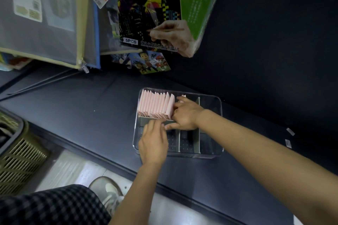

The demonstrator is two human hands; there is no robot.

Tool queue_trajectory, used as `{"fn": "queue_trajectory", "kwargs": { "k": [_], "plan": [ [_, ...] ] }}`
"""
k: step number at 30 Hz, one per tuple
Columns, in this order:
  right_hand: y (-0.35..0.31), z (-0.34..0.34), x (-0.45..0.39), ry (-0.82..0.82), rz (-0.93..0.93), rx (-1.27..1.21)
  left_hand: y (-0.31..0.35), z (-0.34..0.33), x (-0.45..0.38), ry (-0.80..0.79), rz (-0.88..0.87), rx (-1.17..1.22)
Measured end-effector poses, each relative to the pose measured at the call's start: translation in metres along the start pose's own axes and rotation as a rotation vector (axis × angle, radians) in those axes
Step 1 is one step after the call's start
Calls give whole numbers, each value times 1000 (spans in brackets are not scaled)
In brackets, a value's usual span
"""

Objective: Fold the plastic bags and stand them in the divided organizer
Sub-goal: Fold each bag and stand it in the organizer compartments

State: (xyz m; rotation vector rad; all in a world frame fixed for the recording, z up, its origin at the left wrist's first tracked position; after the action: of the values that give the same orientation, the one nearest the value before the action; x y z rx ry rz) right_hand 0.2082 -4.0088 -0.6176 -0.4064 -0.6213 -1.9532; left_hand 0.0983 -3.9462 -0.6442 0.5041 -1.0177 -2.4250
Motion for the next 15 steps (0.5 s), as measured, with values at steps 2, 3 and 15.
{"fn": "queue_trajectory", "kwargs": {
  "k": [2,3,15],
  "plan": [
    [3,4,6,63,7,-50,-1,1,0,8,22,28],
    [4,3,9,69,12,-53,-1,1,0,15,31,40],
    [-4,9,14,147,-17,-96,1,6,0,139,-18,68]
  ]
}}
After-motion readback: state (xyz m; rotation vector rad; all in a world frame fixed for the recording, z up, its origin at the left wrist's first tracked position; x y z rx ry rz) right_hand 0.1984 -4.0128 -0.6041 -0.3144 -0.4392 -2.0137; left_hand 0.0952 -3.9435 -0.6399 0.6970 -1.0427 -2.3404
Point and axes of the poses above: each hand's wrist, its own x-axis away from the middle knuckle, its own z-axis out of the back of the hand, y = z × x, the point moved 6 cm from there along -x, towards the middle knuckle, and after that the axes turned 3 degrees about x, right-handed, at the moved point
